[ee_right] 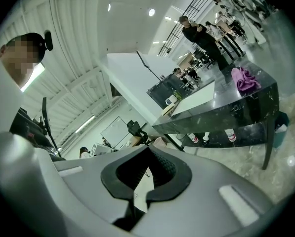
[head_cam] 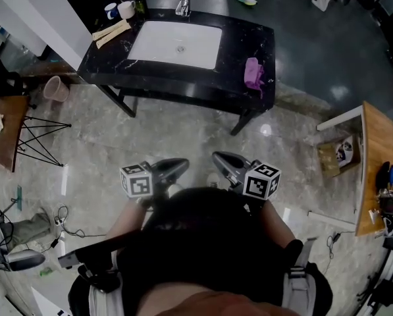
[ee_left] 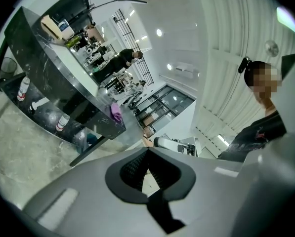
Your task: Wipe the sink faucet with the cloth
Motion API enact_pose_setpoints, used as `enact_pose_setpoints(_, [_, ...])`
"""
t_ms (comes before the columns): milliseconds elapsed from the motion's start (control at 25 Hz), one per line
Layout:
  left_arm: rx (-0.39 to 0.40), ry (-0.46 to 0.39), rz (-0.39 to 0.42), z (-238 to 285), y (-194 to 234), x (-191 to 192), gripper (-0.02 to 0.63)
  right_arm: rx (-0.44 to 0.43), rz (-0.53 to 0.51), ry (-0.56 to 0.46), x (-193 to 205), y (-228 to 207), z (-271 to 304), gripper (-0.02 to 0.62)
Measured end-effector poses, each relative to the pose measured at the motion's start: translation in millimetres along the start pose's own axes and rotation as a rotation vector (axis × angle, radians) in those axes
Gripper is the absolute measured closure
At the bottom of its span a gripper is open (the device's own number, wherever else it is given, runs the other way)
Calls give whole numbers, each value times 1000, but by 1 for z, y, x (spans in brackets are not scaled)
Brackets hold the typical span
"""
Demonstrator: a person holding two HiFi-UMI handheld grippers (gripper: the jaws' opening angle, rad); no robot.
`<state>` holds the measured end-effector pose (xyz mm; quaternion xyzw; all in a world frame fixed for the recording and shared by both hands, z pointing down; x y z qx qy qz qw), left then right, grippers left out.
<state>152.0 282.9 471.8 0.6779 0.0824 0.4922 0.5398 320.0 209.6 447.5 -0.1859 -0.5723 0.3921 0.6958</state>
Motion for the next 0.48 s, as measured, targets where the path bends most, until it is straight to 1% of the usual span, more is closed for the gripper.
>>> enact_pose_setpoints(200, [-19, -29, 9, -6, 1, -6, 606, -5, -4, 16, 0, 1, 3, 584])
enact_pose_setpoints(480, [-11, -19, -7, -7, 2, 1, 606, -8, -13, 25, 2, 2, 8, 584])
Point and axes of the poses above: the fingertips, and each gripper's own axes: z forward along the fingers, y to its left, x out of its underside, the point moved 6 cm from there along -z, backward along the fingers, and after that the axes turned 4 degrees about x, right-handed, at the moved point
